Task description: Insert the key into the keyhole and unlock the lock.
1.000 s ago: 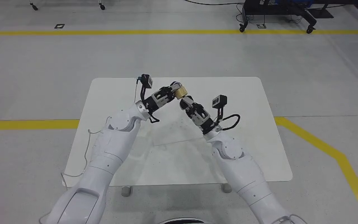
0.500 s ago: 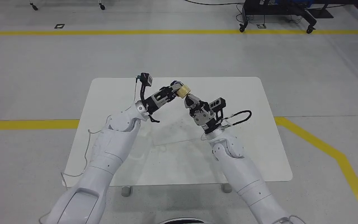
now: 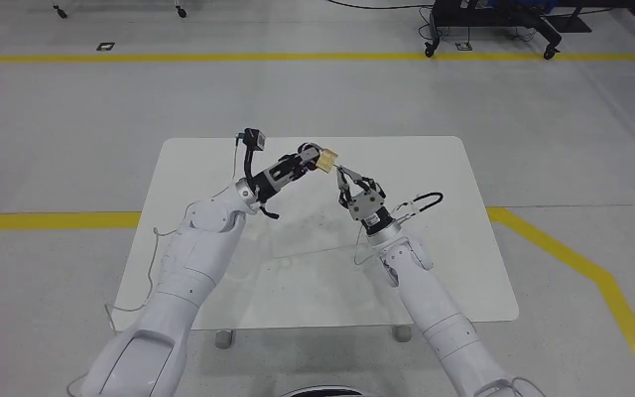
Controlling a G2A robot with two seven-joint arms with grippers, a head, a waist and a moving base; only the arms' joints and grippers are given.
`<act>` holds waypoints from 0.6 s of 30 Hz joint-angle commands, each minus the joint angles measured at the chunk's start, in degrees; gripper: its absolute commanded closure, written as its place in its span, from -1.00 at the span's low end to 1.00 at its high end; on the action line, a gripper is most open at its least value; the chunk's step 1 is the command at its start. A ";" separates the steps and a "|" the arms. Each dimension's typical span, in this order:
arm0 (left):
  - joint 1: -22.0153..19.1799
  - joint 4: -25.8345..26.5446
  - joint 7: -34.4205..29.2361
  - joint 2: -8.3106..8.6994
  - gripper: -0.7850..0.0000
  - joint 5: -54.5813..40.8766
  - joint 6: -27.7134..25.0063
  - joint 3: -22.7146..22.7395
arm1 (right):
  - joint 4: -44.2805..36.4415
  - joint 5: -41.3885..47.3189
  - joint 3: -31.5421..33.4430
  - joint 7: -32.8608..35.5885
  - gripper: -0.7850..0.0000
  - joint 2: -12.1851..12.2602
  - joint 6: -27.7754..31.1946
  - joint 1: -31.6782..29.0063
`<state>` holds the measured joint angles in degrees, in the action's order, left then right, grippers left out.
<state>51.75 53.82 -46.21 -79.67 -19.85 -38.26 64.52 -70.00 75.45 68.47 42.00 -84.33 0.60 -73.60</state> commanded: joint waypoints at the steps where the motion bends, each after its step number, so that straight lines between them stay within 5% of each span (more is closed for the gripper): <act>1: -0.02 -0.36 0.08 0.10 1.00 0.94 -0.71 0.01 | 0.46 1.07 -0.01 0.52 1.00 -0.08 -1.02 0.23; 5: -0.33 -0.77 1.16 0.33 1.00 4.23 -1.80 -0.04 | 0.83 -0.34 -0.24 1.82 1.00 -0.04 -1.43 0.62; 6: -0.36 -0.76 1.51 0.37 1.00 4.96 -2.00 -0.08 | 0.82 -0.35 -0.26 2.11 0.80 -0.05 -1.46 0.58; 7: -0.36 -0.70 1.91 0.40 1.00 5.89 -2.17 -0.20 | 0.75 0.07 -0.20 2.49 0.38 -0.08 -1.59 0.51; 8: -0.41 -0.55 2.40 0.46 1.00 7.22 -2.39 -0.33 | 0.75 -0.70 0.02 2.60 -1.00 -0.02 -0.89 0.55; 18: 0.03 0.98 3.96 0.90 1.00 11.58 -2.13 -0.70 | -1.24 -4.59 3.93 2.76 -1.00 0.91 2.51 -1.33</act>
<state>51.69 54.63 -42.12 -78.82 -8.39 -40.46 63.83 -70.85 71.47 71.71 44.69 -83.59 2.76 -74.63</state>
